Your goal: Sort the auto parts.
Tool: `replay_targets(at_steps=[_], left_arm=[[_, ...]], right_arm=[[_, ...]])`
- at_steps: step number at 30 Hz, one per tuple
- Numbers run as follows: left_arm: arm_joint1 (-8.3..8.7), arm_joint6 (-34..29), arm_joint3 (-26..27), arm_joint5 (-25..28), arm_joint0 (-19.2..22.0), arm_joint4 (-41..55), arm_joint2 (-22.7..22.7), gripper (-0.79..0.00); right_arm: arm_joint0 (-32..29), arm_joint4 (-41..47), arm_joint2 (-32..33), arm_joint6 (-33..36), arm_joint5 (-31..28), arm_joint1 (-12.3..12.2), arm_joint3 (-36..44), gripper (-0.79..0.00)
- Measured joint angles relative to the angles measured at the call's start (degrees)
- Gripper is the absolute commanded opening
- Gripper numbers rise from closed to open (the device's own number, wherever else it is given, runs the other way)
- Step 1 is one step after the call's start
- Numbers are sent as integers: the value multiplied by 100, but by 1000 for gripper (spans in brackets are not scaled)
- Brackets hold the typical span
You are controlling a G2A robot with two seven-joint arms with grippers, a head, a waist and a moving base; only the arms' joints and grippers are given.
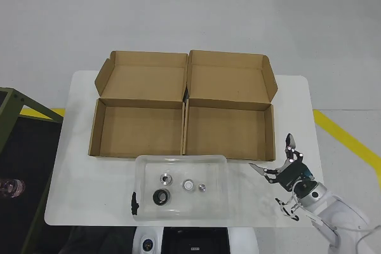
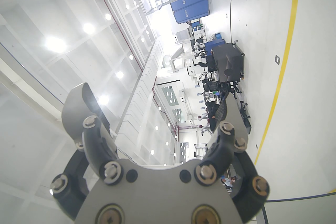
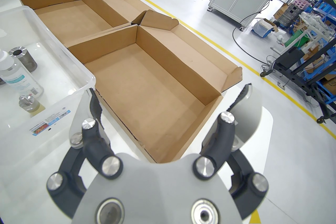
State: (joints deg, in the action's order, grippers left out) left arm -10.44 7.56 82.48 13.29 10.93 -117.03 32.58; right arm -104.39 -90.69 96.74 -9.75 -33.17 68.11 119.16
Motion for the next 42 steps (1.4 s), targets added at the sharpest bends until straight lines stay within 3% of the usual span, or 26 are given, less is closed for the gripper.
replay_targets(at_steps=[18, 29, 42], left_arm=[[0, 0, 0, 0, 0, 0, 0, 0], [0, 0, 0, 0, 0, 0, 0, 0], [0, 0, 0, 0, 0, 0, 0, 0]], right_arm=[[785, 699, -470, 1468, -1955, -172, 478, 0], [1168, 911, -1283, 2168, -2384, -225, 483, 0], [1795, 1152, -2504, 3083, -2447, -222, 188, 0]])
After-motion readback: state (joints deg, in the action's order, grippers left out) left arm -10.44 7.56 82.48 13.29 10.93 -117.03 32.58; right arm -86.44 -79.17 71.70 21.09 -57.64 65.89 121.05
